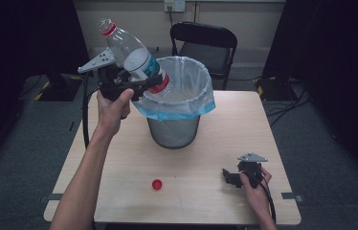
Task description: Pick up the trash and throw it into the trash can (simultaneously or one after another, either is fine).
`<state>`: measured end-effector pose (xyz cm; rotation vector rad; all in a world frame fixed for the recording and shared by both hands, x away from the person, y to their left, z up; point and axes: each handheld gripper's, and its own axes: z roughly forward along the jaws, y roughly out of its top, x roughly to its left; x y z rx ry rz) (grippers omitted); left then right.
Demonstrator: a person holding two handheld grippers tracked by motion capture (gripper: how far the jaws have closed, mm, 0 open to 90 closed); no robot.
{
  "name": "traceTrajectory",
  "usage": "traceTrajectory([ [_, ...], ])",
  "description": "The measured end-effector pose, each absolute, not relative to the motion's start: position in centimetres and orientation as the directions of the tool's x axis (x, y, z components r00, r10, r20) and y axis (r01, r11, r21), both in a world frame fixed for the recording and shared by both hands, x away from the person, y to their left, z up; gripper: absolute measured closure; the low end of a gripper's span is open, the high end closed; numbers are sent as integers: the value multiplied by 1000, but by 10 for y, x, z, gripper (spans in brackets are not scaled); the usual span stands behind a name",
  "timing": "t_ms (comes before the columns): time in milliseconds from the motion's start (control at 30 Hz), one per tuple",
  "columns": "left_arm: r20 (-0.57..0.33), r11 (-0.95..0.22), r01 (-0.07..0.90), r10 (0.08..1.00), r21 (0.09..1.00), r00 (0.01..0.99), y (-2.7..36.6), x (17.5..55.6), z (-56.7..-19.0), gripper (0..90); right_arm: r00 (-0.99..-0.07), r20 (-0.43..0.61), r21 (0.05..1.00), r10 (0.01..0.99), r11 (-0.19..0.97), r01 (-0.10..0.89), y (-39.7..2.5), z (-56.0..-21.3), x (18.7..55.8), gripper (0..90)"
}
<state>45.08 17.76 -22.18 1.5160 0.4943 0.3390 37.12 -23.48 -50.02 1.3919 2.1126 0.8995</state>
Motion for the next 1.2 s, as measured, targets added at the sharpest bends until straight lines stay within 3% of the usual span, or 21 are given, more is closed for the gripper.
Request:
traceTrajectory([
  [533, -98, -11, 129, 586, 992, 805, 172, 485, -231, 283, -387, -16, 728, 922, 276, 627, -235, -500, 371, 86],
  [1200, -158, 20, 183, 604, 983, 781, 174, 493, -242, 249, -387, -17, 728, 922, 277, 627, -235, -500, 371, 86],
])
